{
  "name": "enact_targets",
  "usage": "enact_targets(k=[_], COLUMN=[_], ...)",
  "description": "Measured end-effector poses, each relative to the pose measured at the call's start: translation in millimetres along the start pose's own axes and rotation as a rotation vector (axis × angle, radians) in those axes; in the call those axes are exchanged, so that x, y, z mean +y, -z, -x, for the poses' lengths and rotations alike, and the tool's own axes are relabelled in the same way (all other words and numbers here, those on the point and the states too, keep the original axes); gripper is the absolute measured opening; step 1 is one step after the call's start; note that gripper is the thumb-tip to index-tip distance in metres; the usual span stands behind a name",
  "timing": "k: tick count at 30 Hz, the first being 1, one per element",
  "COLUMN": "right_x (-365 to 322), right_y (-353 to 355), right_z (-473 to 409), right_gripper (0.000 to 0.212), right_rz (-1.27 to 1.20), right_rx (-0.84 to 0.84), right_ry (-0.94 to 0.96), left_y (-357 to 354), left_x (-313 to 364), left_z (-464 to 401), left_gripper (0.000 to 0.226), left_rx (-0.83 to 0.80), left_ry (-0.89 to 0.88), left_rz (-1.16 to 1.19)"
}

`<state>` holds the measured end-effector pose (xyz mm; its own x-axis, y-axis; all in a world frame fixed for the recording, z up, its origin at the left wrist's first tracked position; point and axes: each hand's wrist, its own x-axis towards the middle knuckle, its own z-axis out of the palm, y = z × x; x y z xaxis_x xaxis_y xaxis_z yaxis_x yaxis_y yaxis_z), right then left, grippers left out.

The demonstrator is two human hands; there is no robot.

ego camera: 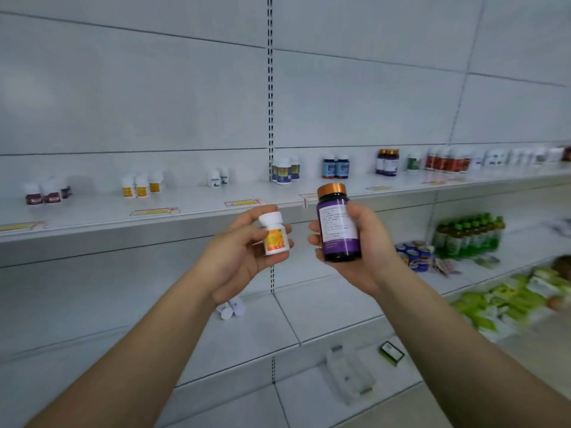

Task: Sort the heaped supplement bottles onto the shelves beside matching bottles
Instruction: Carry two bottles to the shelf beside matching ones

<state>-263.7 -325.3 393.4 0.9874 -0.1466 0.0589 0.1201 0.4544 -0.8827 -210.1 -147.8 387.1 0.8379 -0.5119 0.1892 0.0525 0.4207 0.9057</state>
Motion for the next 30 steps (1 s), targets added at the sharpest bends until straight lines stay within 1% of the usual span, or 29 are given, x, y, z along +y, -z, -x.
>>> enact_targets(k=[4,6,9,12,14,16,20,23,26,30], right_x=[-17,-22,-23,-17,-8,5,40,61,82,105], right_y=[31,41,47,34,15,-11,-75,-125,-164,-197], right_z=[-2,-5,-20,-45,-64,-84,-131,-172,-218,-274], right_gripper=[0.04,0.04,0.025,0.032,0.032,0.027,0.02,0.012,0.016,0.035], right_rz=[-0.068,-0.066,0.029,0.026,0.016,0.017,0.108,0.187,0.26,0.441], right_rx=[-0.005,-0.01,-0.059,-0.106,-0.144,-0.19,-0.307,-0.3,-0.279,-0.194], right_ry=[-0.016,0.013,0.073,0.031,-0.032,-0.054,0.024,0.066,0.085,0.145], left_y=[-30,-38,-38,-16,8,37,112,173,229,286], left_x=[-19,-23,-25,-14,0,16,51,78,102,124], left_z=[-29,-40,-49,-51,-50,-48,-50,-57,-69,-98], left_gripper=[0.037,0.04,0.042,0.043,0.043,0.042,0.037,0.036,0.037,0.036], left_rx=[-0.051,-0.068,-0.027,0.057,0.125,0.197,0.328,0.398,0.476,0.501], left_ry=[0.035,0.03,0.012,-0.009,-0.031,-0.053,-0.108,-0.115,-0.107,-0.089], left_rz=[-0.042,-0.075,-0.135,-0.174,-0.201,-0.255,-0.445,-0.625,-0.842,-1.073])
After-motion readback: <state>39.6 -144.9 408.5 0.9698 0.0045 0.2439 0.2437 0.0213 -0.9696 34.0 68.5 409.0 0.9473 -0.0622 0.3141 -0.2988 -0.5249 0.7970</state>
